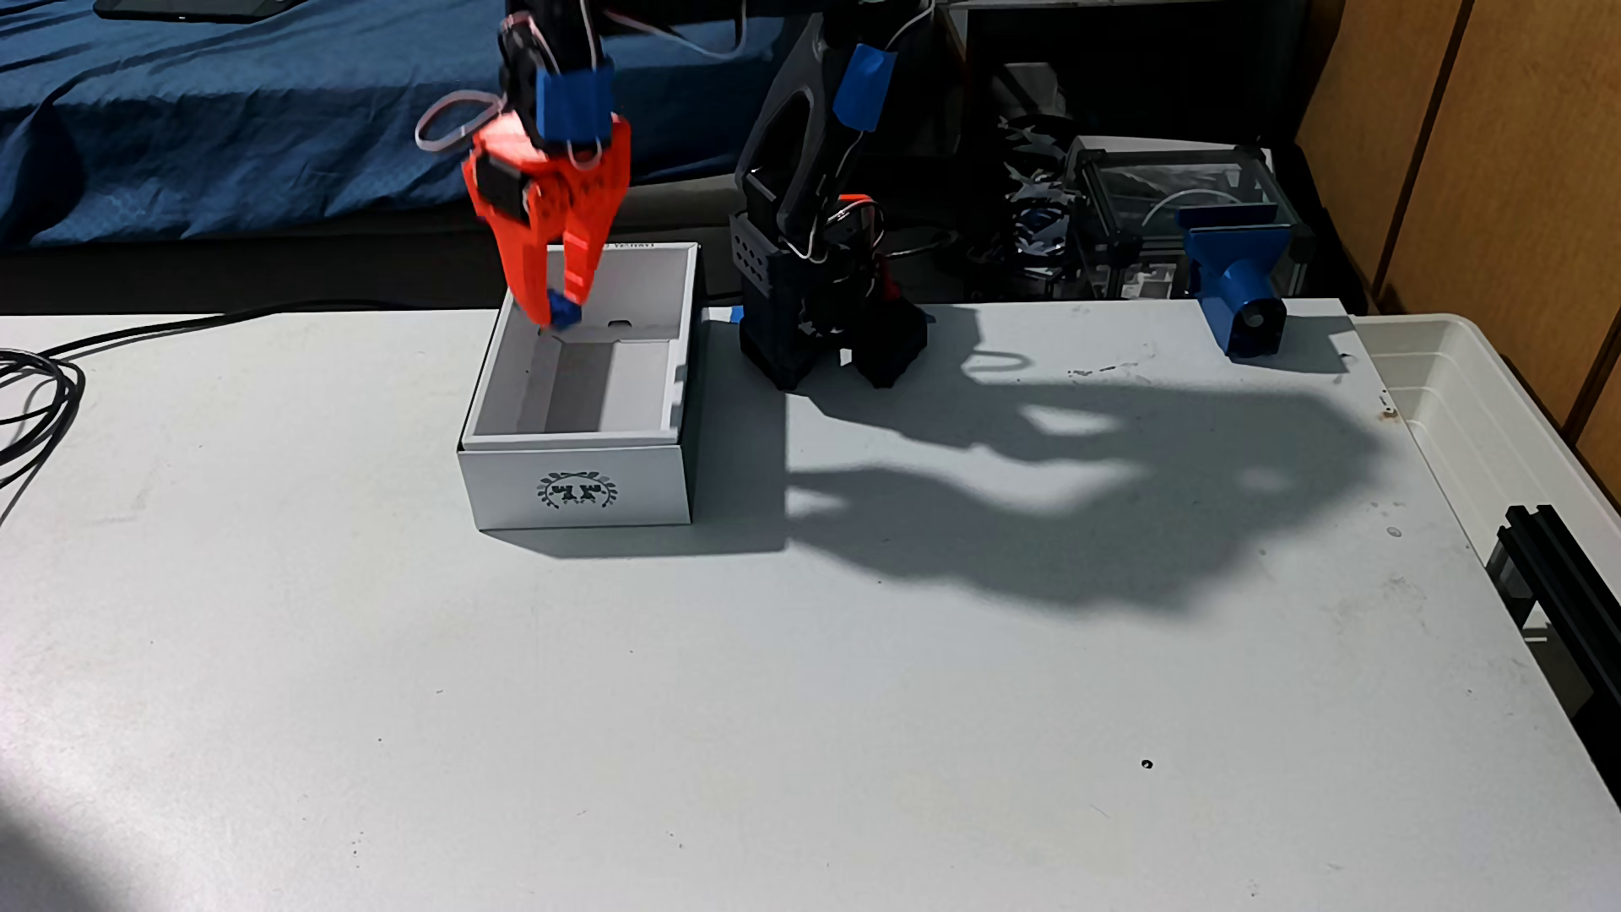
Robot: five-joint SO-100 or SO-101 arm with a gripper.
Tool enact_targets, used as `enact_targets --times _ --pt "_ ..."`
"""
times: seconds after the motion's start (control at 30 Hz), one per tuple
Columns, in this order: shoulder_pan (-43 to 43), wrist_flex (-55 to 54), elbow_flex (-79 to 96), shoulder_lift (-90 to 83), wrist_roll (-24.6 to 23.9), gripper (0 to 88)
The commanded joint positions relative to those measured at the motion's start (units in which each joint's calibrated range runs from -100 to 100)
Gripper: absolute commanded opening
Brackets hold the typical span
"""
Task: Grab the blue brick and place in box
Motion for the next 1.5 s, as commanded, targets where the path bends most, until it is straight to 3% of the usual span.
enact_targets --times 0.0,1.1,1.47 --pt "-1.2 -6.3 4.6 -1.6 0.1 0.7" --pt "-3.4 -9.9 8.5 -1.6 -0.1 0.9" --pt "-3.4 -9.9 8.5 -1.6 -0.1 7.9"
